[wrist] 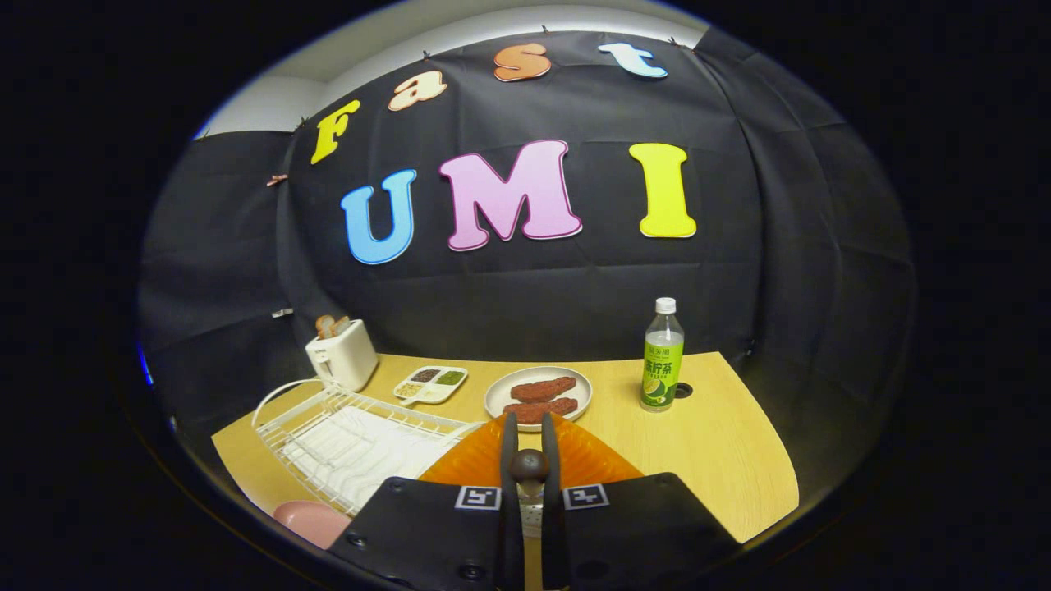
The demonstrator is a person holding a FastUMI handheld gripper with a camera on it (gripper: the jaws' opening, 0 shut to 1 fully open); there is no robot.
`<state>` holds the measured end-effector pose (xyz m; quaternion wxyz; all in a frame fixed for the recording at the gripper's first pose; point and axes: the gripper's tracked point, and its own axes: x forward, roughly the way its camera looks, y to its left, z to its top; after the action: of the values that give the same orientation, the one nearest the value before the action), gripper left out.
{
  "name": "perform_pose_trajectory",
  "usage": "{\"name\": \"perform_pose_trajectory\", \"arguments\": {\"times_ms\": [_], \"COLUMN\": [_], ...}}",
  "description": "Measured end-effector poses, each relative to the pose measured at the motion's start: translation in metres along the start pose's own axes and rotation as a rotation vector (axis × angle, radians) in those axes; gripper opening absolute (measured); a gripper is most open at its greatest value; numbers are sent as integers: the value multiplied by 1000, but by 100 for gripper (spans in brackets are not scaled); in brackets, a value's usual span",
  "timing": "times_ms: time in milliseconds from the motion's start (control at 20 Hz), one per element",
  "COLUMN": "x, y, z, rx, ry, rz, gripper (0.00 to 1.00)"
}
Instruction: Take the plate from the dish rack, then take the spoon from the basket and place it into the plate.
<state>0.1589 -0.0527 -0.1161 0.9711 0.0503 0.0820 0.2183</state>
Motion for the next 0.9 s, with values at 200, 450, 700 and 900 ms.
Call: {"name": "perform_pose_trajectory", "arguments": {"times_ms": [200, 450, 700, 900], "x": [-38, -78, -84, -66], "y": [46, 121, 194, 237], "z": [12, 2, -41, -77], "rx": [-35, -42, -34, -45], "ry": [14, 49, 96, 113], "rz": [76, 150, 210, 237], "gripper": [13, 12, 12, 12]}}
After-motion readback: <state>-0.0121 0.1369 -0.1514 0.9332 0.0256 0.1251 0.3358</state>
